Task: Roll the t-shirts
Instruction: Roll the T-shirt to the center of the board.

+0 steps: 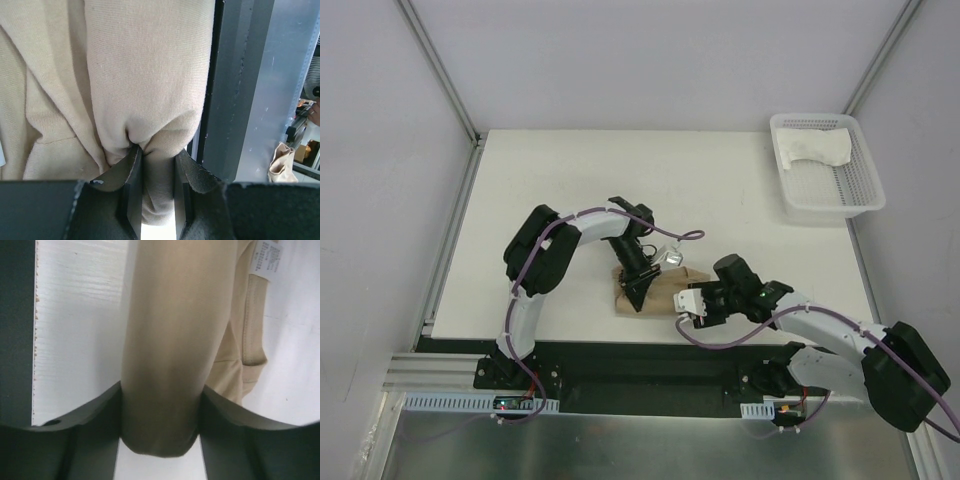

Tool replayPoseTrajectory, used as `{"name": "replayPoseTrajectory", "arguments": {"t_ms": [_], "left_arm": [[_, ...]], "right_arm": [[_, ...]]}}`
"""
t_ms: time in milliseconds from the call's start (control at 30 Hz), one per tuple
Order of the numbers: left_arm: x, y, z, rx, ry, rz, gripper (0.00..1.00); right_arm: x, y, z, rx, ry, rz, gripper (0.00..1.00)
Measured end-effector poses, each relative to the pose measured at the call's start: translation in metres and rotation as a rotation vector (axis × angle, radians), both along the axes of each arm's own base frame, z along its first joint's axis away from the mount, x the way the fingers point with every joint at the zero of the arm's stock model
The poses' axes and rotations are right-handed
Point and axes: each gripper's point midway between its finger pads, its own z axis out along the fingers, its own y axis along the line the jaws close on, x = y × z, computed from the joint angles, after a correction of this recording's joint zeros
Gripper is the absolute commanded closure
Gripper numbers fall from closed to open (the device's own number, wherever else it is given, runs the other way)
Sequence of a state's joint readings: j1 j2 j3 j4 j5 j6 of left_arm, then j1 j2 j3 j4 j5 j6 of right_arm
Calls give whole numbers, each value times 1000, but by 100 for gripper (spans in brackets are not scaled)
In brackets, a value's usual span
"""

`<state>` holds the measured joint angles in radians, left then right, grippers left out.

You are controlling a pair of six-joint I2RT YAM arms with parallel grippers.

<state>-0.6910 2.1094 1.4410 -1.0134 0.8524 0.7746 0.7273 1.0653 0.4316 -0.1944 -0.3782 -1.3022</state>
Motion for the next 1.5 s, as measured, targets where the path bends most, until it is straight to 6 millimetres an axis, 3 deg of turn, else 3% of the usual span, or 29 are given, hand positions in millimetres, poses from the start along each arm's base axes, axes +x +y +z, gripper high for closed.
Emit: {"name": "replayPoseTrajectory", "arguments": {"t_ms": [33,167,200,467,633,1000,1067,1133,1200,1333,1400,1467,1500], "left_arm": [[1,1,0,0,2,7,100],[0,2,-1,9,13,19,100],[-1,4,-1,16,23,30,100],[-8,21,2,26,120,175,100],[-2,28,5,14,152,266,100],[7,37,1,84,231,368,99],[11,38,1,98,250,391,87],[15,39,1,111,266,416,82],[21,40,2,119,274,439,66],[39,45,5,130,256,495,61],[49,50,7,137,226,522,47],[58,57,13,148,154,537,42],[62,60,18,155,107,540,1]], "right_arm": [[-1,0,-2,-5,7,4,53],[-1,3,-5,-37,48,21,88],[-1,4,-3,-47,70,24,90],[-5,7,13,-105,418,43,93],[-3,10,22,-124,645,53,93],[1,17,5,-220,1042,-5,94],[0,18,4,-220,1086,-27,95],[0,20,4,-217,1132,-57,95],[4,22,3,-219,1188,-102,95],[15,22,-3,-232,1333,-222,96],[17,21,-4,-231,1416,-283,97],[19,21,-5,-236,1477,-328,97],[20,21,-5,-244,1500,-348,97]]}}
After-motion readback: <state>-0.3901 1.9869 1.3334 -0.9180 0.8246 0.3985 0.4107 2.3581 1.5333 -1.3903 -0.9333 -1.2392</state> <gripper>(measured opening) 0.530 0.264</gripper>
